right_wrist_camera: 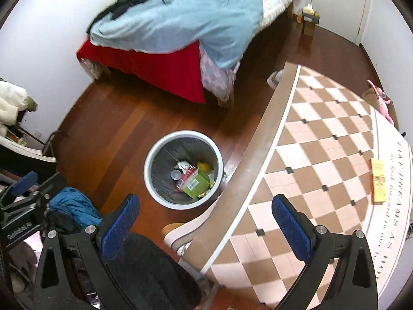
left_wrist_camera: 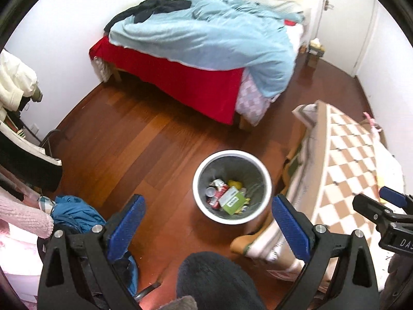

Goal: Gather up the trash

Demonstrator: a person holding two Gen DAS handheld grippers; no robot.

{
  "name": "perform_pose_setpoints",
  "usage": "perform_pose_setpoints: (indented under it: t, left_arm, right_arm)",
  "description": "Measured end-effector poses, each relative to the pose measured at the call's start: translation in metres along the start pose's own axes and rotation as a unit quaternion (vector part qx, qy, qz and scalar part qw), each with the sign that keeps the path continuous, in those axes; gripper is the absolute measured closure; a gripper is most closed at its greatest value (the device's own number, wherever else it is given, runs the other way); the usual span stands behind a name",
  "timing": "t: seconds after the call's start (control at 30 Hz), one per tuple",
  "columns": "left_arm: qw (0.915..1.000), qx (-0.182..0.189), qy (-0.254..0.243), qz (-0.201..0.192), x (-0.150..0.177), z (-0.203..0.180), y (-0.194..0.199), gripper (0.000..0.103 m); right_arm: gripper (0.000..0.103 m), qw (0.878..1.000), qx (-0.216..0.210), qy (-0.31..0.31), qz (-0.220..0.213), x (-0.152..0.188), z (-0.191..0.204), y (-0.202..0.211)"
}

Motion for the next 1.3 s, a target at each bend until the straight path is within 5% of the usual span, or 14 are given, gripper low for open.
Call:
perform_pose_setpoints:
  t: [0.6,1.3]
  left_arm:
    - [0.9917,0.109,0.001,-0.067,-0.018,-0.015,0.147,0.003]
    - [0.9869,0.131,0.018,-0.093,-0.018,-0.001,0.196,0.003]
  right_arm:
    - [0.0,0.993,-0.077,0.033,-0.081,-0.003,0.038,0.18]
    - [0.0,0.985,-0.149,0.046,-0.076,0.007,0.067,0.228]
Point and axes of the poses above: each gripper's, at about its wrist camera, not at the fingertips, and y roughly against the way its jaws point, z to its left, x to its underside, the point moved 9 cm from there along -y, roughly the way its jaws point, and after that the axes turned 7 degrees about -x, right-handed, at the moved point
